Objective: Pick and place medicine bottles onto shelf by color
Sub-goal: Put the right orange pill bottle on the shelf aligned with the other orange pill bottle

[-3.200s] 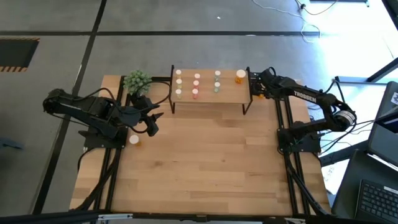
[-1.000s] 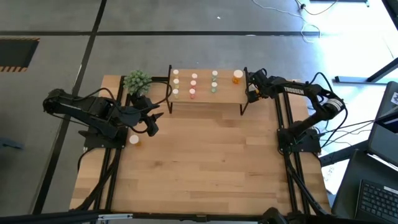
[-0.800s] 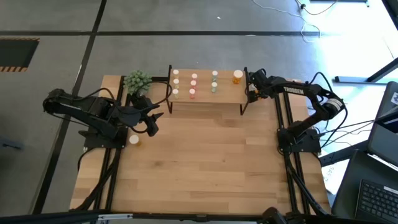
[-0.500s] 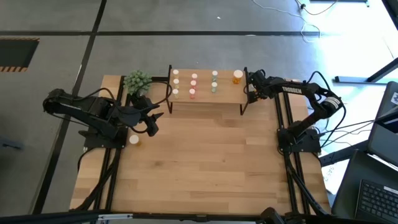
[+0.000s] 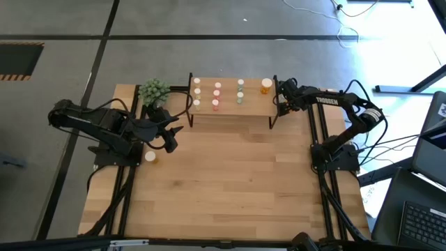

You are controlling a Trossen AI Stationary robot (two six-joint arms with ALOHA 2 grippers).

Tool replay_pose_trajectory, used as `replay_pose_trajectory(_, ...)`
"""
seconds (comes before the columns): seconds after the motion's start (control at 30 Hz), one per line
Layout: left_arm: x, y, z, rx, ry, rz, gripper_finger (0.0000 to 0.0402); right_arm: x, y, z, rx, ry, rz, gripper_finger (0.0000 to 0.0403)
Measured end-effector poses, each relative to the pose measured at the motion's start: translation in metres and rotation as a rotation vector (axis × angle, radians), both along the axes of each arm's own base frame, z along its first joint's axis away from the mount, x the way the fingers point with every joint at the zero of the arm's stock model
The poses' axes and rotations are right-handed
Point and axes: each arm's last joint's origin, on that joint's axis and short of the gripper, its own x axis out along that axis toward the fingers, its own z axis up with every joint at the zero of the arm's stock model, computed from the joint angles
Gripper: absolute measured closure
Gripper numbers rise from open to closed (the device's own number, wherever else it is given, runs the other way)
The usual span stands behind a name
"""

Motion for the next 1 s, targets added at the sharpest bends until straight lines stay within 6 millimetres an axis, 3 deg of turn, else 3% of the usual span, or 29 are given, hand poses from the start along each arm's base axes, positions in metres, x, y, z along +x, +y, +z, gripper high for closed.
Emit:
replay_pose_trajectory(0.27, 0.0, 0.0, 0.0, 0.0, 0.0, 0.0, 0.0237, -0.0001, 0.0001, 0.0, 0.001, 0.001, 0.0, 0.0132)
replay_pose_trajectory(1.0, 0.0, -0.0001, 0.0, 0.0, 0.0, 0.0, 0.0237, -0.0002, 0.0004, -0.0002, 0.007, 0.003, 0.008, 0.02)
